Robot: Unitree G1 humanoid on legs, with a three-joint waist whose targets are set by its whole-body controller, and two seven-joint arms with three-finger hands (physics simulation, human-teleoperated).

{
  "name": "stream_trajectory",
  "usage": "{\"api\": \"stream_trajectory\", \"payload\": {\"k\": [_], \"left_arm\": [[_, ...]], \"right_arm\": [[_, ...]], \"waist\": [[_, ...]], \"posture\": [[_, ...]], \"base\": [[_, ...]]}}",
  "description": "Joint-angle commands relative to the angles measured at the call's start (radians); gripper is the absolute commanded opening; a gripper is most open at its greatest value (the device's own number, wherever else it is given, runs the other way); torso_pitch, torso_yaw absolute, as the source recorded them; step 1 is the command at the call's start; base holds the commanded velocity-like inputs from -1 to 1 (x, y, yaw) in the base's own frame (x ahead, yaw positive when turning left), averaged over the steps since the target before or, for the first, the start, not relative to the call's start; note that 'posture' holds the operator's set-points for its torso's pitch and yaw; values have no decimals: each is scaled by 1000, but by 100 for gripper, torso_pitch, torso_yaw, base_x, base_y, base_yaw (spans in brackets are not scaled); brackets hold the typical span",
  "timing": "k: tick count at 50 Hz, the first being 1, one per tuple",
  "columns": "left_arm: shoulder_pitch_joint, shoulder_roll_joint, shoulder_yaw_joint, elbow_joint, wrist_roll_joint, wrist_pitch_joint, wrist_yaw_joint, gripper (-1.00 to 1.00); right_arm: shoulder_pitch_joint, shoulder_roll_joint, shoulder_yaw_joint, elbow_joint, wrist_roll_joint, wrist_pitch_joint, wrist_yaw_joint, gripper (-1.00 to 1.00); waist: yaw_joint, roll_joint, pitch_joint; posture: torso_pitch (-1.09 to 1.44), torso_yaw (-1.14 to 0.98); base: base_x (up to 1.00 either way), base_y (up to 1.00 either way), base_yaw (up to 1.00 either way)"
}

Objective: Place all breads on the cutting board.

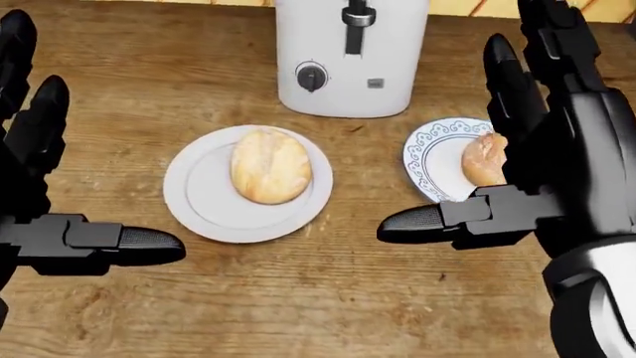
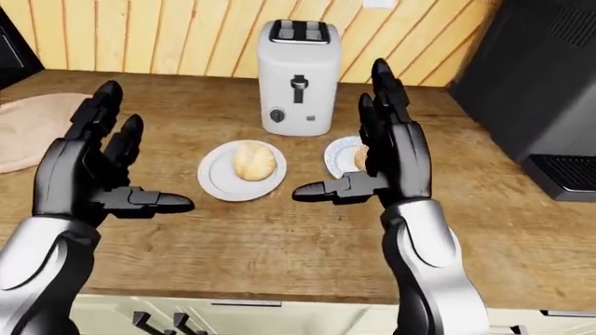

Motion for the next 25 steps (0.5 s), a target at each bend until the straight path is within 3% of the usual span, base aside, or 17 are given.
{"api": "stream_trajectory", "payload": {"k": [1, 7, 14, 15, 16, 17, 19, 20, 21, 23, 24, 25], "left_arm": [[-18, 4, -4, -12, -3, -31, 1, 100], [-19, -5, -43, -2, 22, -38, 7, 100], [-30, -19, -74, 6, 61, -37, -10, 100], [-33, -21, -75, 9, 65, -36, -12, 100], [-36, -22, -75, 11, 69, -34, -13, 100], [-42, -24, -79, 7, 72, -25, -12, 100], [-48, -25, -82, 8, 78, -22, -15, 100], [-49, -26, -82, 8, 81, -21, -17, 100], [-52, -26, -83, 6, 83, -17, -19, 100], [-56, -25, -78, 3, 85, -11, -23, 100], [-59, -22, -72, -6, 84, -1, -26, 100], [-58, -20, -63, -6, 82, -2, -30, 100]], "right_arm": [[-25, -21, -35, -15, 12, 0, -7, 100], [-12, -57, -73, 1, 29, -12, -11, 100], [-20, -93, -132, 59, 33, 0, -20, 100], [-16, -95, -135, 63, 40, -3, -23, 100], [-15, -99, -137, 66, 42, -5, -27, 100], [-17, -104, -144, 58, 52, 3, -30, 100], [-20, -113, -149, 57, 60, 3, -33, 100], [-19, -118, -146, 56, 59, 2, -34, 100], [-24, -122, -145, 49, 61, 10, -37, 100], [-38, -134, -139, 36, 61, 32, -39, 100], [-47, -139, -139, 29, 62, 47, -39, 100], [-57, -145, -137, 25, 61, 59, -37, 100]], "waist": [[-3, 10, -13], [9, -3, -26], [23, -29, -15], [23, -33, -34], [21, -33, -37], [17, 4, -45], [18, 36, -59], [25, -5, -38], [28, -18, -32], [40, -70, -10], [45, -114, -18], [39, -73, -6]], "posture": [[0, 0], [0, 0], [0, 0], [0, 0], [0, 0], [0, 0], [0, 0], [0, 0], [0, 0], [0, 0], [0, 0], [0, 0]], "base": [[0, 0, 0], [0, 0, 0], [0, 0, 0], [0, -13, 0], [-10, -60, 0], [-20, -67, 0], [-9, -36, 0], [0, 0, 0], [0, 0, 0], [0, 0, 0], [0, 0, 0], [0, 0, 0]]}}
